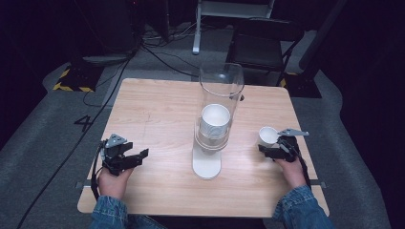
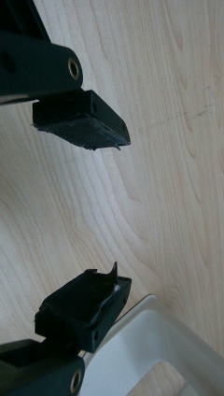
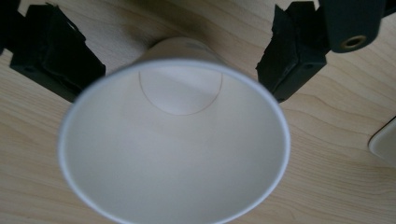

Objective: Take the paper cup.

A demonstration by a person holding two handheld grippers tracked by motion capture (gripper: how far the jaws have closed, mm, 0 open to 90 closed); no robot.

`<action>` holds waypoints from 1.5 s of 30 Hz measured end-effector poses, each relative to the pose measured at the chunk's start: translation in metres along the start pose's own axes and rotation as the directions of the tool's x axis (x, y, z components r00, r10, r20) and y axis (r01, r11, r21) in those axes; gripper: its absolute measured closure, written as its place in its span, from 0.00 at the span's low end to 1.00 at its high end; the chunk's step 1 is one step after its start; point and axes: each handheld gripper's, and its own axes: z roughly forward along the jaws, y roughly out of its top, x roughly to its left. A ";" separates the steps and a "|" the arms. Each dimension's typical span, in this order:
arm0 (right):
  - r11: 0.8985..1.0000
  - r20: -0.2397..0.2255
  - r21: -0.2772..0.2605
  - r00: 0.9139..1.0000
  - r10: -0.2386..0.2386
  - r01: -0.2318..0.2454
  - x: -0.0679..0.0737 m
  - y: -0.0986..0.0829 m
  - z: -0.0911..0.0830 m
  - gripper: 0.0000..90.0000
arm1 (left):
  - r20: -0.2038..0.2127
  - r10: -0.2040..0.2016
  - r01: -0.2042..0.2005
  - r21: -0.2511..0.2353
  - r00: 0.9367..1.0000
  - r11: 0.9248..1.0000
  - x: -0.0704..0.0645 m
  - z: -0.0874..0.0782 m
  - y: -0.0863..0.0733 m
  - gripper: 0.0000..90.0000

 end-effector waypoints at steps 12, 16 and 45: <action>0.996 -0.036 -0.079 0.999 -0.033 0.030 0.009 -0.001 -0.042 0.17 | 0.017 0.044 -0.044 0.029 0.999 0.999 -0.005 -0.007 -0.006 0.31; 0.994 -0.066 -0.101 0.996 -0.055 0.048 0.020 0.001 -0.053 0.17 | 0.029 0.054 -0.055 0.027 0.998 0.998 -0.006 -0.011 -0.009 0.30; 0.958 -0.279 -0.131 0.918 -0.282 0.254 0.100 -0.014 -0.041 0.17 | 0.076 0.095 -0.100 0.066 0.993 0.993 -0.014 -0.001 -0.010 0.30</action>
